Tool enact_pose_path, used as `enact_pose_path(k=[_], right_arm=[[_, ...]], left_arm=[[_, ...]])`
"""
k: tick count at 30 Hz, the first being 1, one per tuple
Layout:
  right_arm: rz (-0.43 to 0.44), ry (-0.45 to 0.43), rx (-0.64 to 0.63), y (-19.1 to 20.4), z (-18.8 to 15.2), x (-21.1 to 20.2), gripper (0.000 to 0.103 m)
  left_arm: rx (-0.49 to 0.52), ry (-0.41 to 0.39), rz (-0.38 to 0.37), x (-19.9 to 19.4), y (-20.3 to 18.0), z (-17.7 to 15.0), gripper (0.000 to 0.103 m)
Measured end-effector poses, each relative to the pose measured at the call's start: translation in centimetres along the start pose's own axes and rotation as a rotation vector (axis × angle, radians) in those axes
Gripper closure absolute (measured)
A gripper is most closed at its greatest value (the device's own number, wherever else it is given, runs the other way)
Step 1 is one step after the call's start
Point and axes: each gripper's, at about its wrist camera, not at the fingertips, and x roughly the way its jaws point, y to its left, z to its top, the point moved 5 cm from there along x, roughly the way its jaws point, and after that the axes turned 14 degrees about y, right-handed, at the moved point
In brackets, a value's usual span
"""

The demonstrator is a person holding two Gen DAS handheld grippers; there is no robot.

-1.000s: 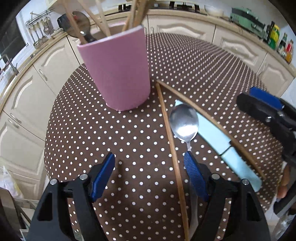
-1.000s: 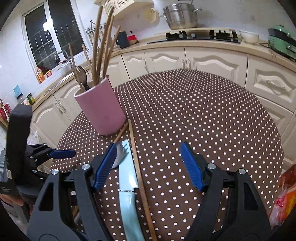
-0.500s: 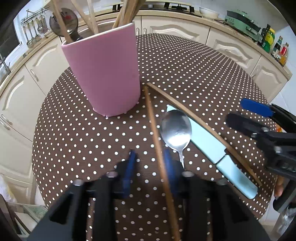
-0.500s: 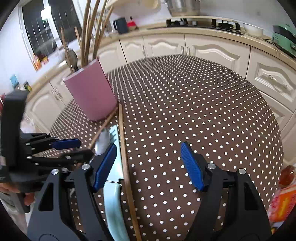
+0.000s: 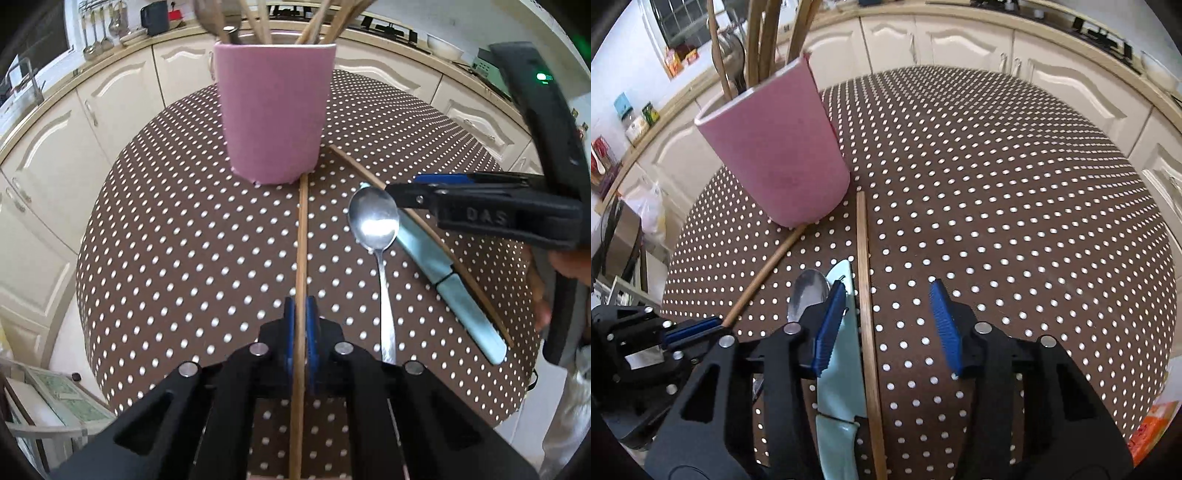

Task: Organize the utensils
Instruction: 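Grasp a wooden chopstick with the left tool while the right tool grasps another chopstick, then lift both held chopsticks and carry them above the pink cup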

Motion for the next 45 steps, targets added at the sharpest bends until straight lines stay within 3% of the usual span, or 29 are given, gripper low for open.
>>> enact_pose_path(k=[7,16,20,22,24,25,28,36,45], right_arm=[[-0.055,0.056,-0.022,-0.3,1.1,0.2,0.075],[-0.126,0.125,-0.094,1.1,-0.2,0.3,0.076],[-0.134,0.136,-0.124,1.3,-1.5,0.2,0.085],[-0.122,0.137,-0.12,1.4,-2.4,-0.2,0.093],[-0.101,0.13,-0.108,1.0,-3.0,-0.6,0.095],[-0.091,0.124,-0.101,0.9,-3.2,-0.8,0.096],[-0.065,0.102,-0.085,0.3,-4.0,-1.4,0.097],[0.014,-0.034,-0.034,-0.8,-6.4,-4.6,0.097],[0.103,-0.203,-0.014,-0.9,-8.4,-9.3,0.097]], left_arm=[[-0.07,0.002,-0.018,-0.7,2.7,-2.0,0.097],[-0.107,0.028,-0.018,-0.1,2.6,0.3,0.095],[-0.093,0.047,-0.046,0.3,2.3,1.6,0.082],[-0.083,0.061,-0.04,0.5,2.0,2.3,0.079],[-0.073,0.067,-0.039,0.8,1.9,3.0,0.079],[-0.072,0.067,-0.042,0.8,1.8,2.7,0.08],[-0.069,0.056,-0.016,0.9,2.0,2.9,0.097],[-0.065,-0.003,-0.053,0.0,1.5,1.5,0.098],[0.021,-0.214,-0.041,-5.1,-2.8,-0.4,0.098]])
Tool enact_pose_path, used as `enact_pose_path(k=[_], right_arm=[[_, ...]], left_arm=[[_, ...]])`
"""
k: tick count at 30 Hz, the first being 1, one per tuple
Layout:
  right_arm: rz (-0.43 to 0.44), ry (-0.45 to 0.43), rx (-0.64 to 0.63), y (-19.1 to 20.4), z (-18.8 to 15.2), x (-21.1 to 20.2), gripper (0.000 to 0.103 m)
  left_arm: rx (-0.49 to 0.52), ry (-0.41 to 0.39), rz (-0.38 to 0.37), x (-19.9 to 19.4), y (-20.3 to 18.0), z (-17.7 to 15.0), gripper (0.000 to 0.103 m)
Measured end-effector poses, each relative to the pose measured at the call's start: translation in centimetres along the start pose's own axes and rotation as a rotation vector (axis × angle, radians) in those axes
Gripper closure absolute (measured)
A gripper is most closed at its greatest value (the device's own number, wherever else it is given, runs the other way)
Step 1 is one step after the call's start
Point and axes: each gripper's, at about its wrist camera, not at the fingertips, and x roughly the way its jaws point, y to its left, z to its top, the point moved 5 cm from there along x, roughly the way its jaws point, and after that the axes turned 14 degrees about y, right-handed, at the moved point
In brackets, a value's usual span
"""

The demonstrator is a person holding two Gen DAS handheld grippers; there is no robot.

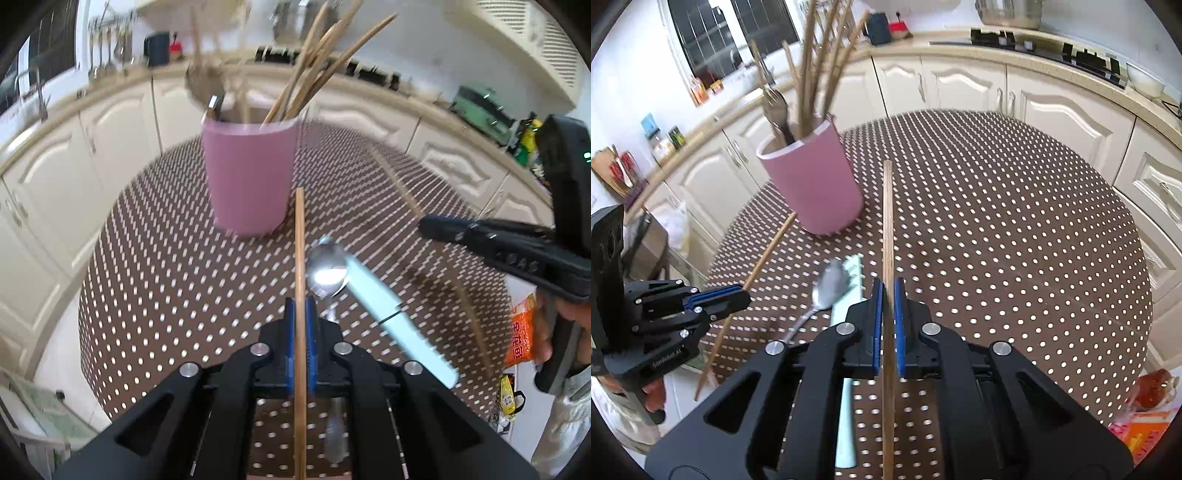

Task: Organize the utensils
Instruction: 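Lift both held chopsticks and carry them above the pink cup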

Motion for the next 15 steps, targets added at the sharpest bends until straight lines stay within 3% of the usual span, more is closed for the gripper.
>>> enact_pose_path(k=[6,15], right_arm=[[0.056,-0.115,0.01,0.7,-0.3,-3.3,0.097],[0.104,-0.271,0.015,2.0,1.6,-5.1,0.097]], left_arm=[[0.039,-0.167,0.03,-3.6,-1.9,0.3,0.098],[0.057,-0.306,0.006,-6.1,-3.5,1.9,0.098]])
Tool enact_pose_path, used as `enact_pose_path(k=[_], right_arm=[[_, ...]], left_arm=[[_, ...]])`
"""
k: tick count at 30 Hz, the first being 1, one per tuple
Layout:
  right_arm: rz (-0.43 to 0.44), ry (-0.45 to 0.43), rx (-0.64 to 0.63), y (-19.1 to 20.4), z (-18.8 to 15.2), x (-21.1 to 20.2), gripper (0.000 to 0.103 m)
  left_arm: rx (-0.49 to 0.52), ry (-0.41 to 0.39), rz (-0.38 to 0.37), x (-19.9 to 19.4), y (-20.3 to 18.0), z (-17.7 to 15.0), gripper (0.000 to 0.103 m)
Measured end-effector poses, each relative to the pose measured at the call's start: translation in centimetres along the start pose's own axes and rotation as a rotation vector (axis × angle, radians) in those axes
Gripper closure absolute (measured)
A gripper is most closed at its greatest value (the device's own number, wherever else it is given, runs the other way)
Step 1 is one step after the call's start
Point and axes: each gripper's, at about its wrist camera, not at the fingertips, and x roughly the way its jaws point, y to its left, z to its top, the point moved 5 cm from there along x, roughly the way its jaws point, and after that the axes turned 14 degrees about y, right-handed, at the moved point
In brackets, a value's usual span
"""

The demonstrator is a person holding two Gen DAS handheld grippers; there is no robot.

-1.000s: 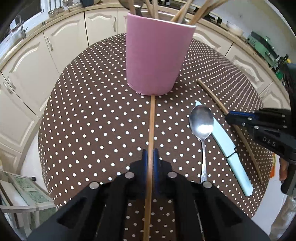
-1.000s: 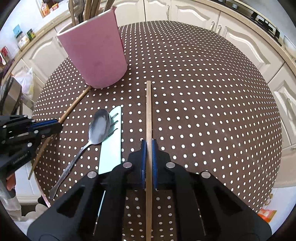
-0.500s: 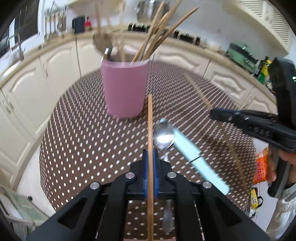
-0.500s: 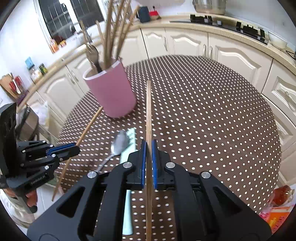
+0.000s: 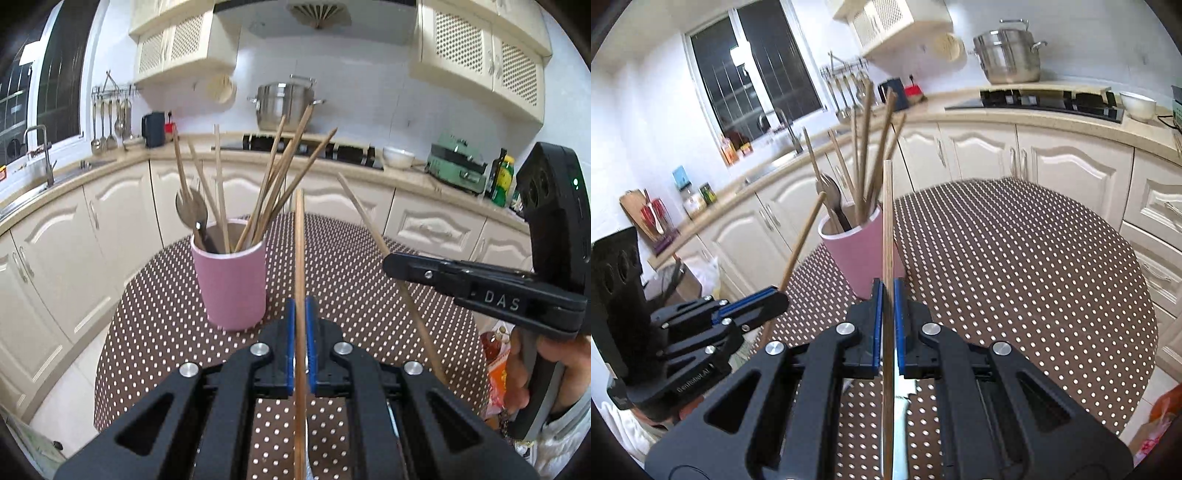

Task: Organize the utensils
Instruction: 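Lift both held chopsticks and carry them above the pink cup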

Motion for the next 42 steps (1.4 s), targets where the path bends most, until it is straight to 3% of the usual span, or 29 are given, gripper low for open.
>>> enact_pose_path(k=[10,18,24,29,31,42], right_arm=[[0.061,-0.122,-0.004,2.1,2.4,-0.9,0.097],[0.069,-0.166,-0.011,3.1,3.3,-1.0,0.097],[0.089,-0.258,-0.006,3.7,4.8,-1.8,0.097],[0.099,-0.368,-0.017,4.4,6.5,-2.4,0.097],[0.118,-0.415,-0.009,4.4,7.3,-2.4,0.096],[0.119,-0.477,-0.012,4.6,11.6,0.5,0.096]], left_arm=[[0.01,-0.144,-0.035,-1.6,0.6,2.5,0.098],[0.005,-0.232,-0.05,-2.9,1.0,3.2,0.097],[-0.003,-0.367,-0.092,-4.6,1.8,4.7,0.097],[-0.043,-0.512,-0.173,-5.8,3.5,6.3,0.097],[-0.064,-0.531,-0.195,-5.5,4.2,7.0,0.097],[-0.156,-0.609,-0.189,-2.6,7.7,10.2,0.097]])
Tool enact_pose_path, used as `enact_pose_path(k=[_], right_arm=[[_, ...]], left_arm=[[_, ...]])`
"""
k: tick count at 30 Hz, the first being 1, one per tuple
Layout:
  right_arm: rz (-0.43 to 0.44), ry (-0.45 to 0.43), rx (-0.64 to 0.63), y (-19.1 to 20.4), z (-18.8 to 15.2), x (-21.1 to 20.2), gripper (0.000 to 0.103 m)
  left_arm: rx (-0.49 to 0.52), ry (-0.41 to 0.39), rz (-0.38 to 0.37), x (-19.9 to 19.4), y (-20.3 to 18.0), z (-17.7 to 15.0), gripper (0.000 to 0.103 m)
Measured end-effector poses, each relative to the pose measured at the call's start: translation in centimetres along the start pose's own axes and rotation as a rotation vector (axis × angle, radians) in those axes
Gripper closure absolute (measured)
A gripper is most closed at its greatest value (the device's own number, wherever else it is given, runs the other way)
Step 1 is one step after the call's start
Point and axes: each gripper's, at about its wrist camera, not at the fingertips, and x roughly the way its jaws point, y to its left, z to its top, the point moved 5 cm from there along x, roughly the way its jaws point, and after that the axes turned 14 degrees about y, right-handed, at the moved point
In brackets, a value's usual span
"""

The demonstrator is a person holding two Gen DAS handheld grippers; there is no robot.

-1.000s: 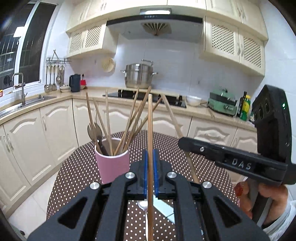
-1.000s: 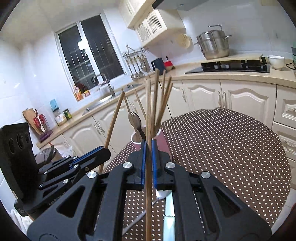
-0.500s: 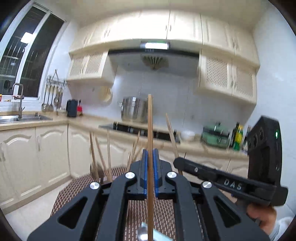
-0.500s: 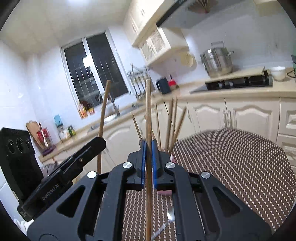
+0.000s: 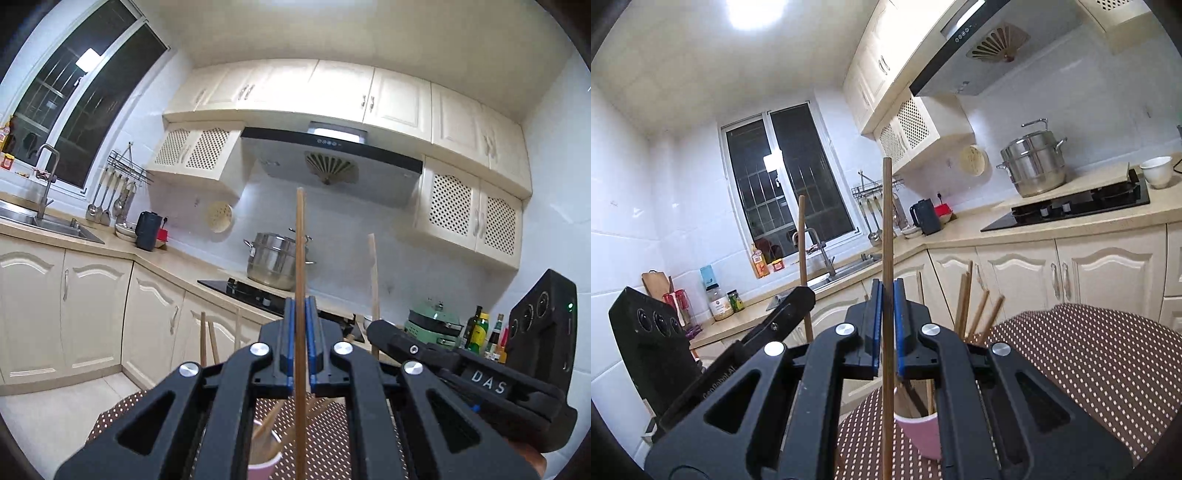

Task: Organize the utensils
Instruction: 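Lift both held chopsticks and carry them above the pink cup, then open the left tool to drop its chopstick into the cup while the right tool releases its chopstick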

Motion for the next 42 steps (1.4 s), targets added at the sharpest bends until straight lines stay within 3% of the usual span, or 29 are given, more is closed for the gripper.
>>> enact_pose_path(k=[8,22,30,42], right_arm=[[-0.053,-0.075,-0.053,-0.2,0.9,2.5,0.096],[-0.075,-0.128,-0.067,-1.3,1.5,5.6,0.096],[-0.115,-0.129,-0.09,-1.2,0.5,6.8,0.096],[-0.139,-0.096,-0.105,-0.6,-0.9,6.3,0.096]], left_arm=[[0.006,-0.035,0.041,3.1,1.5,-0.1,0.097],[0.014,-0.084,0.137,7.5,4.0,-0.6,0.097],[0.052,0.008,0.185,8.2,4.8,-3.2,0.097],[0.062,0.124,0.169,5.6,5.0,-6.1,0.097]])
